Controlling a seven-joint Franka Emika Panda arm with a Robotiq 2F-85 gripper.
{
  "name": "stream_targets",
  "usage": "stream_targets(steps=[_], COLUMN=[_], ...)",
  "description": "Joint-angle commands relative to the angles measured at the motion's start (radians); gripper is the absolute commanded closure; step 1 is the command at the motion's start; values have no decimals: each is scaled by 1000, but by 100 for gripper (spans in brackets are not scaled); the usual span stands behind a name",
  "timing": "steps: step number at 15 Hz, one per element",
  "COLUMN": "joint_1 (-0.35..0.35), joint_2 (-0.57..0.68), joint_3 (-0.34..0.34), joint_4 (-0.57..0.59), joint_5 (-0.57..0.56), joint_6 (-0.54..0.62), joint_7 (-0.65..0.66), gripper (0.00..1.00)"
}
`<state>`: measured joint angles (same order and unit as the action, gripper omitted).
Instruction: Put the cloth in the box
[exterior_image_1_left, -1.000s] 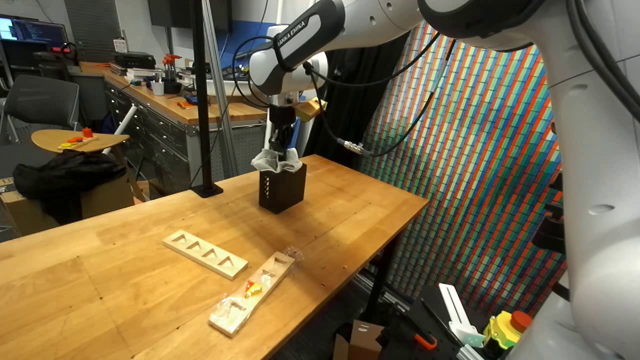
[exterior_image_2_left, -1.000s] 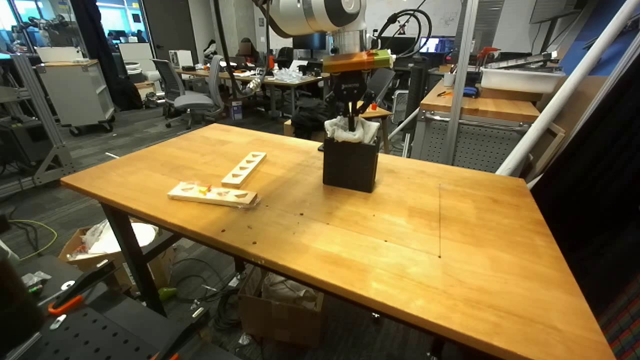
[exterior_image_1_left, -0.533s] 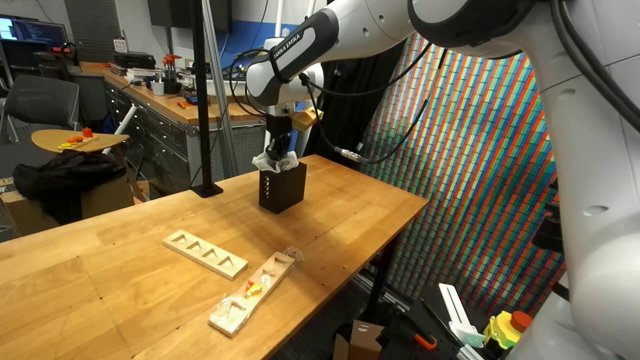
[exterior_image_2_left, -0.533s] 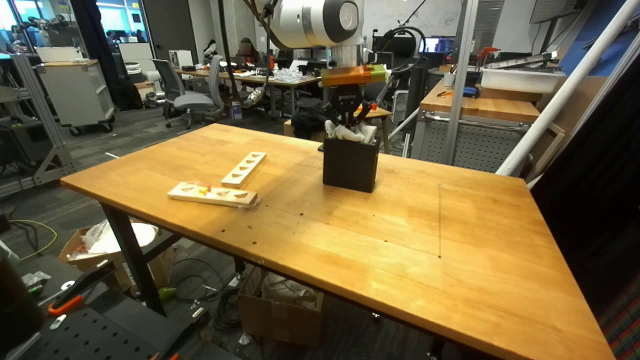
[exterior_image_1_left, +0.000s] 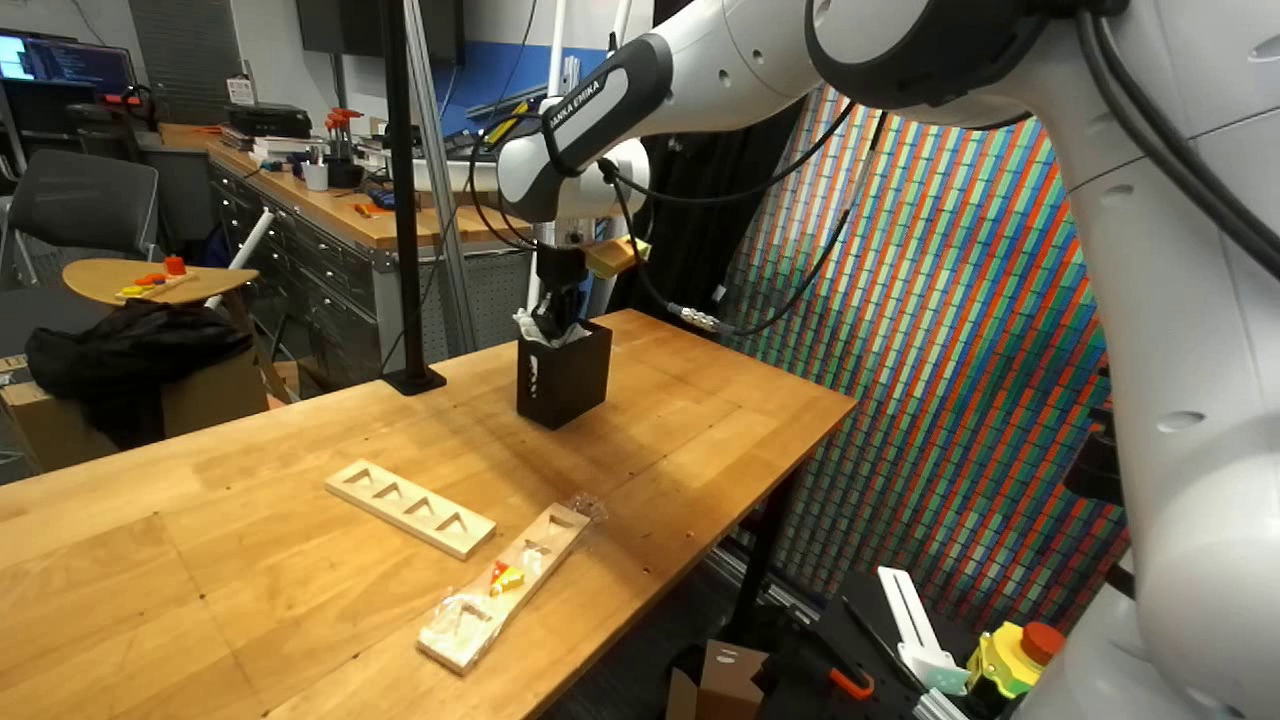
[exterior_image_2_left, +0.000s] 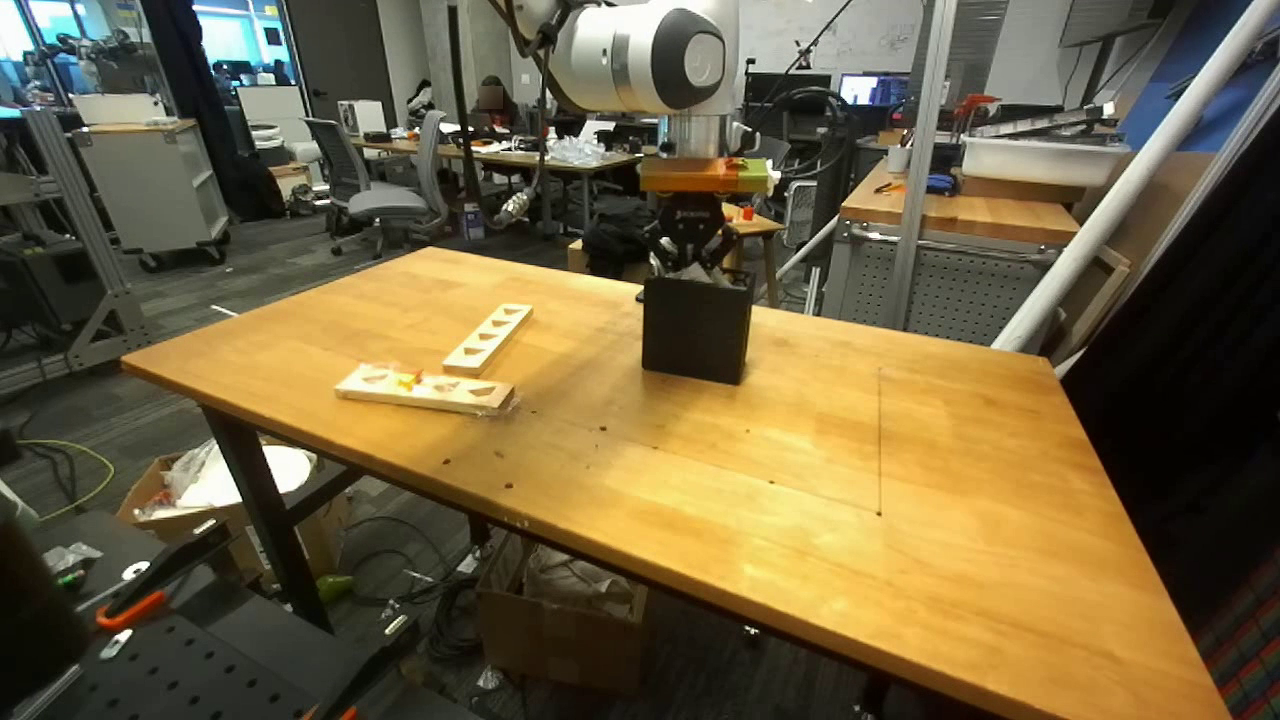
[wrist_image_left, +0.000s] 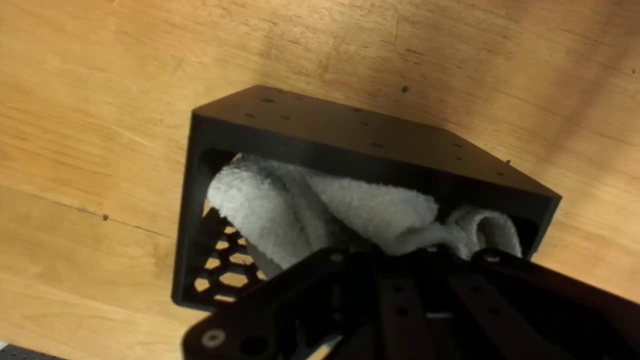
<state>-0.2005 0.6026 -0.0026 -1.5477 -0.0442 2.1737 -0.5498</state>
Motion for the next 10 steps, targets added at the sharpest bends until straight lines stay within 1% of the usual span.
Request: stream_targets(steps=[1, 5, 10], joint_1=[-22, -9, -14], joint_2=[-13, 0, 28], joint_3=[14, -5, -1], joint_4=[-3, 20, 37], joint_5=[57, 35, 40], joint_6=[-38, -62, -78], joint_7=[32, 76, 78], gripper=[98, 98, 98])
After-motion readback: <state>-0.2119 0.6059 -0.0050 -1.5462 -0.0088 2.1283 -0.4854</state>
